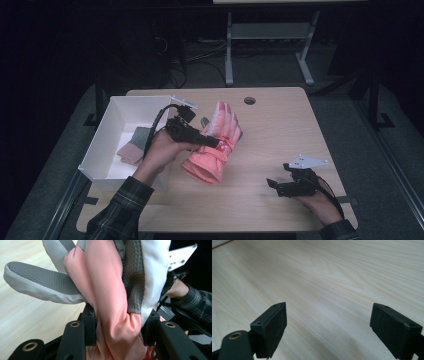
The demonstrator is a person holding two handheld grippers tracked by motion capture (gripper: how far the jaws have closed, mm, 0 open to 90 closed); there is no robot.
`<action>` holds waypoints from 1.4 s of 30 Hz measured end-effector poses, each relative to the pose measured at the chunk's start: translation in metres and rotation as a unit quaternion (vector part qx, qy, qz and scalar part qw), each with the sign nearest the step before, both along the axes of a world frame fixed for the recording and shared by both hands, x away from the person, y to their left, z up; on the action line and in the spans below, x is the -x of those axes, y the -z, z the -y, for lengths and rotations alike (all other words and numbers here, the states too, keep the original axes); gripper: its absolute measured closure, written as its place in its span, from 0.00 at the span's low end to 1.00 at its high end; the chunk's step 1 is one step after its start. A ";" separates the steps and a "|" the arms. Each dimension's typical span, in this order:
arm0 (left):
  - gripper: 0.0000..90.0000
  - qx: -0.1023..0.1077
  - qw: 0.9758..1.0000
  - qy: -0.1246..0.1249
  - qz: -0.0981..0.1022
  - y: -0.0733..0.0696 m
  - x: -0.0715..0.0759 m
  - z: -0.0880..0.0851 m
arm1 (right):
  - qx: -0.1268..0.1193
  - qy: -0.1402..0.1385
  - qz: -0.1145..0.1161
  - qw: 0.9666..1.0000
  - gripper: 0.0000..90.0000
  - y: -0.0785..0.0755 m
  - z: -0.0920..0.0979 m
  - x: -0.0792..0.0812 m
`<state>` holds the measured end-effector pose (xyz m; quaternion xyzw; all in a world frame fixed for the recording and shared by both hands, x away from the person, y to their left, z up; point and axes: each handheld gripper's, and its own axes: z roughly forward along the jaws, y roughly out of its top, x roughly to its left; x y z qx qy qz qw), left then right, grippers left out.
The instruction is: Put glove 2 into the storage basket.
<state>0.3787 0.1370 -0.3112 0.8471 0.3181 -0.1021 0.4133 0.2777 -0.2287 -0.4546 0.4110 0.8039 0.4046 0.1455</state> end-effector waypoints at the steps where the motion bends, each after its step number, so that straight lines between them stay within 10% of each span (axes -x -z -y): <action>1: 0.63 0.004 1.000 -0.006 0.001 -0.006 -0.001 -0.006 | 0.001 0.001 0.000 1.000 0.15 0.000 0.000 0.000; 19: 0.63 0.014 0.996 -0.079 0.027 -0.059 -0.007 -0.095 | 0.004 0.011 -0.004 1.000 0.15 0.003 0.002 -0.002; 42: 0.63 -0.023 0.981 -0.192 0.025 -0.030 -0.021 -0.180 | 0.002 0.006 -0.014 1.000 0.15 0.005 0.002 -0.004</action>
